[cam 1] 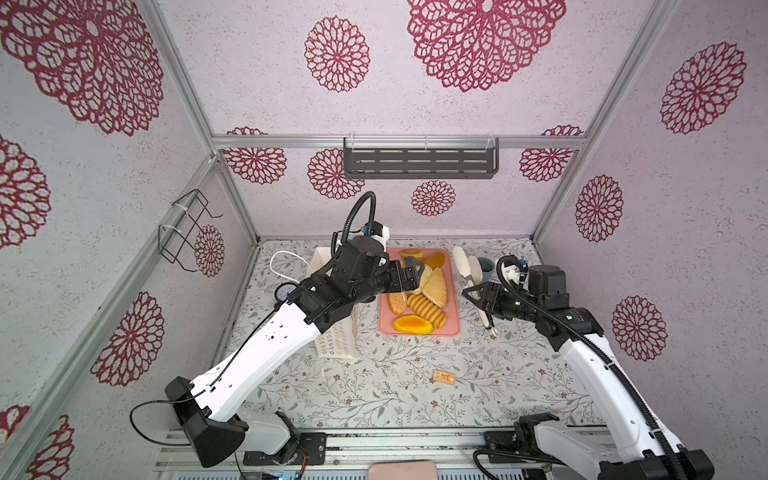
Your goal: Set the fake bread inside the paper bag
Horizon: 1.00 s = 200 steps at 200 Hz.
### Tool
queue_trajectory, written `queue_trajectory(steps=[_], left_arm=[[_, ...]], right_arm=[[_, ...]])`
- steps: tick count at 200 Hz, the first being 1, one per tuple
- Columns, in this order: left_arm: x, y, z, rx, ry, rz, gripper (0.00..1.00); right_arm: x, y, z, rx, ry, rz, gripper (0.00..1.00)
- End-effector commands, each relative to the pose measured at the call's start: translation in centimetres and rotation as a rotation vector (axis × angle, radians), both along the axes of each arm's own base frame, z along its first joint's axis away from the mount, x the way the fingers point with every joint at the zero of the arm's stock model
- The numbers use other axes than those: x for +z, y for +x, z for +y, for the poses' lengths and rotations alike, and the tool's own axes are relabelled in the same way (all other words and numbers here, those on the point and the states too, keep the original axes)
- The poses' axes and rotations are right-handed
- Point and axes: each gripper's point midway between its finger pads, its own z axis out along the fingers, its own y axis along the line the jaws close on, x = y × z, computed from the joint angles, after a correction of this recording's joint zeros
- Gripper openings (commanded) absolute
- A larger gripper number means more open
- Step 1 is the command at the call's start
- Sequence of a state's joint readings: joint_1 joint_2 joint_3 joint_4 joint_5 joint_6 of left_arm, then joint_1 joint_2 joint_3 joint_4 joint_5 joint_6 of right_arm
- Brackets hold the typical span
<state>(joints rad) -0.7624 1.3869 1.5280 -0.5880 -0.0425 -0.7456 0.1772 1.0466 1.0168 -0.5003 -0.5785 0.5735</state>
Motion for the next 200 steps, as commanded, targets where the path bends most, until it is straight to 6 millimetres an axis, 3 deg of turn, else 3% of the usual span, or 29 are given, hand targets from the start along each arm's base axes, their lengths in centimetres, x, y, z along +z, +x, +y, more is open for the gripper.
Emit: queue_trajectory(steps=[1, 33, 104, 164, 200], left_arm=[[1.2, 0.0, 1.3, 0.025, -0.011, -0.034, 0.98], [1.7, -0.2, 2.8, 0.055, 0.003, -0.046, 0.98], [4.2, -1.0, 7.9, 0.157, 0.081, -0.113, 0.97], [7.0, -2.6, 15.9, 0.357, 0.27, -0.168, 0.97], [6.3, -3.1, 21.2, 0.471, 0.323, -0.104, 0.97]], right_arm=[[1.6, 0.3, -0.2, 0.005, -0.016, -0.055, 0.61], [1.1, 0.3, -0.7, -0.015, -0.044, -0.037, 0.64], [-0.1, 0.2, -1.9, -0.052, -0.133, 0.018, 0.56], [-2.2, 0.5, -3.7, -0.073, -0.296, 0.092, 0.54], [-3.4, 1.1, -3.2, -0.027, -0.331, 0.134, 0.55]])
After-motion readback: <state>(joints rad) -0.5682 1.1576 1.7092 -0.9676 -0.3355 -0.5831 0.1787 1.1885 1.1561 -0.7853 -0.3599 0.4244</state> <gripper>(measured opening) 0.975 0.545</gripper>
